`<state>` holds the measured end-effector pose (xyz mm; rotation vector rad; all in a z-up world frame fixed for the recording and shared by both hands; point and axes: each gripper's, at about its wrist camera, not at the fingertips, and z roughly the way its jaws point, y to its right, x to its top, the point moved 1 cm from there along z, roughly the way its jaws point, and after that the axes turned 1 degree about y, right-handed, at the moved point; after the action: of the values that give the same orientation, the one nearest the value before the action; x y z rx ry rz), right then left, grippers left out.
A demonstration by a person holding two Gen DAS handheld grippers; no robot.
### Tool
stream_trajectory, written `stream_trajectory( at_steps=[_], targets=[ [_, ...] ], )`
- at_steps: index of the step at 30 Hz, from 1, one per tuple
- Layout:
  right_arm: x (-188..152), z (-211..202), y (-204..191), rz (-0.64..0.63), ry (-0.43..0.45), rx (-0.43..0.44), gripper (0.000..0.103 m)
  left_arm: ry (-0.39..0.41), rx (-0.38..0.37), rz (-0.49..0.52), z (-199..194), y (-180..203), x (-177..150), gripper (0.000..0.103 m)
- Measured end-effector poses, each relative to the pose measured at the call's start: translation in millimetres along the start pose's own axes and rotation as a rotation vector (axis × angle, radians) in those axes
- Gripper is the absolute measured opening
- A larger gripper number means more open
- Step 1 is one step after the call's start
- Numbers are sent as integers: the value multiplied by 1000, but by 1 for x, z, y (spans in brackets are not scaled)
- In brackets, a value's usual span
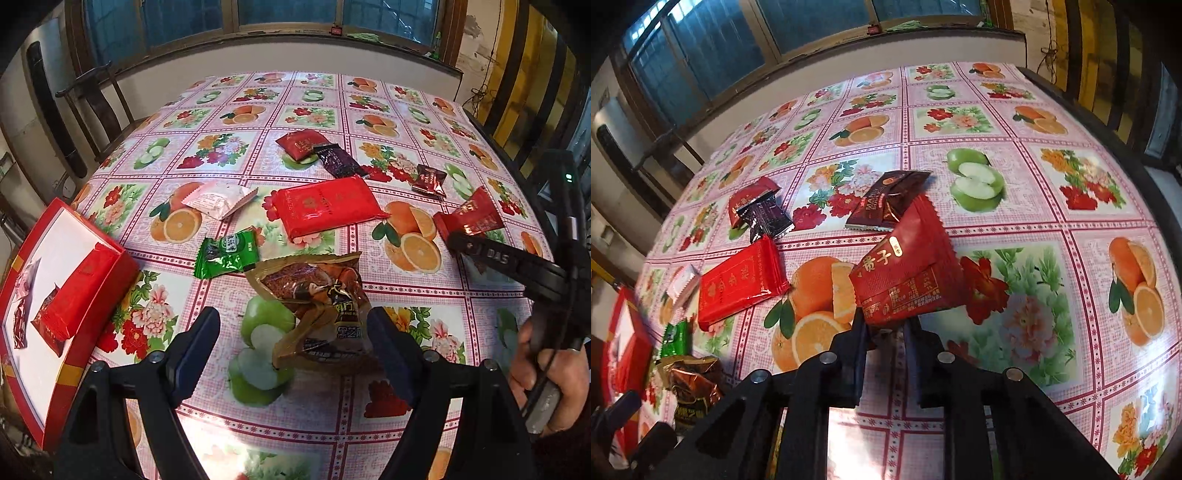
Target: Organize snacks
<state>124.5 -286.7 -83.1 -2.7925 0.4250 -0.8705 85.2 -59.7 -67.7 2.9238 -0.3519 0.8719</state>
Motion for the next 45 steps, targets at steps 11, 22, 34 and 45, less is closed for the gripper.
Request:
stream_trajectory(
  at_steps=[11, 22, 34, 45],
  targets=[
    [-14, -24, 56, 153, 11, 221, 19, -25, -34, 27, 30, 10, -5, 68],
    [-24, -61, 31, 84, 188, 297, 19, 34, -98, 7, 31, 11, -8, 50],
    [-31, -74, 11, -7, 274, 287, 19, 66, -107, 9, 11, -7, -22, 41],
    [-65, -91, -9, -32, 279, 392, 19, 143, -46, 47, -29, -33, -53, 41]
  ],
)
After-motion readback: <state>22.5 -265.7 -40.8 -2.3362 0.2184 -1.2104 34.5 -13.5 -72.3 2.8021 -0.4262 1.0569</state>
